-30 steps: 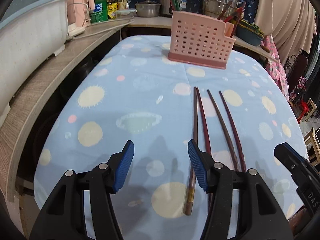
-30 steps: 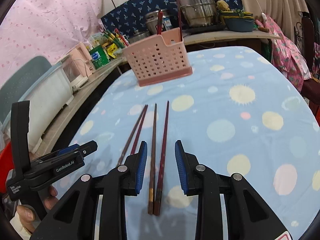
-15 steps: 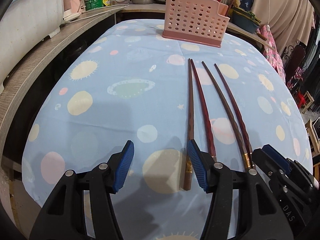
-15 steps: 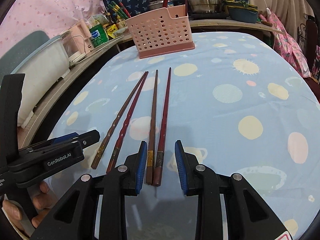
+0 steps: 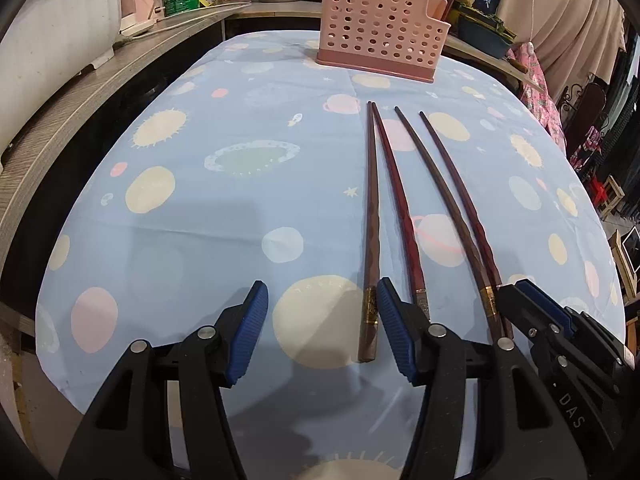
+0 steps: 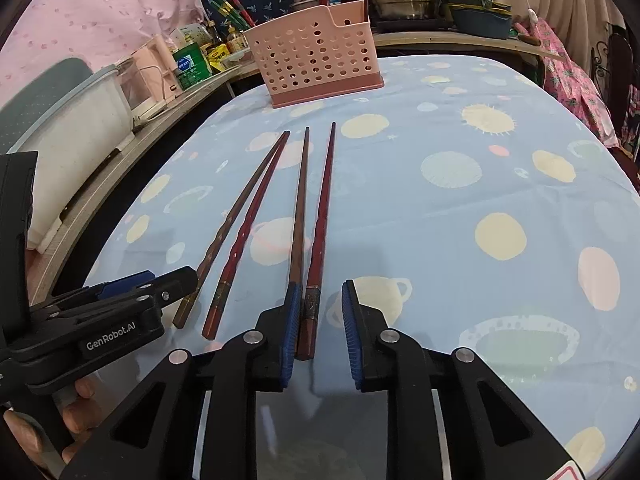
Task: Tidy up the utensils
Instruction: 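Grasp a red chopstick with the right tool while the left tool grasps another red chopstick, then lift both red chopsticks into the pink basket and open both tools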
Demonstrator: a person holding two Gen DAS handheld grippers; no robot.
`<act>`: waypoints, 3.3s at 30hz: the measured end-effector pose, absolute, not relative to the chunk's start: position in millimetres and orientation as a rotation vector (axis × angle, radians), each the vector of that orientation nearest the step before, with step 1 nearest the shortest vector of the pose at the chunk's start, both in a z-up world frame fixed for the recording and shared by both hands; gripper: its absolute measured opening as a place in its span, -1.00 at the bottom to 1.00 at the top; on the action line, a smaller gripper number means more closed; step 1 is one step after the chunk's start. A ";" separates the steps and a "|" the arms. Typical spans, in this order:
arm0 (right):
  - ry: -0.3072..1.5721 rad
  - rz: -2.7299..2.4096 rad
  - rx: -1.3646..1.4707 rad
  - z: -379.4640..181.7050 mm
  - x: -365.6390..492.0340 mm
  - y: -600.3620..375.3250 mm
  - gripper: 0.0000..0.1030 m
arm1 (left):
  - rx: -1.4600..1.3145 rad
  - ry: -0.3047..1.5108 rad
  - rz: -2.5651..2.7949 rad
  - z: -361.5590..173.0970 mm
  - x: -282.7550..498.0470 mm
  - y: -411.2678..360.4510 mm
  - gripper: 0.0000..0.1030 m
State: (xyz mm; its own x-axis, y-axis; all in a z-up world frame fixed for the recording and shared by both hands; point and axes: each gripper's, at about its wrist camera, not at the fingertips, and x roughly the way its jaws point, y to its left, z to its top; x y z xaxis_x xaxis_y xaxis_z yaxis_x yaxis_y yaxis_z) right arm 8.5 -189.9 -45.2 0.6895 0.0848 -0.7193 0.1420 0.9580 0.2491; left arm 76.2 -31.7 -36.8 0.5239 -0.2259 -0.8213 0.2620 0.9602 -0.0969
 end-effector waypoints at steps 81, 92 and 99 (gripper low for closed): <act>0.477 -0.052 0.327 100.2 18.3 -248.8 -0.86 | -0.066 0.785 -0.445 107.9 107.8 -43.1 -0.86; 0.398 -0.035 0.341 151.7 70.1 -274.4 -0.86 | -0.102 0.689 -0.429 169.3 169.5 -51.5 -0.86; 0.323 0.004 0.355 195.9 104.3 -283.9 -0.86 | -0.136 0.620 -0.428 216.9 206.0 -54.0 -0.86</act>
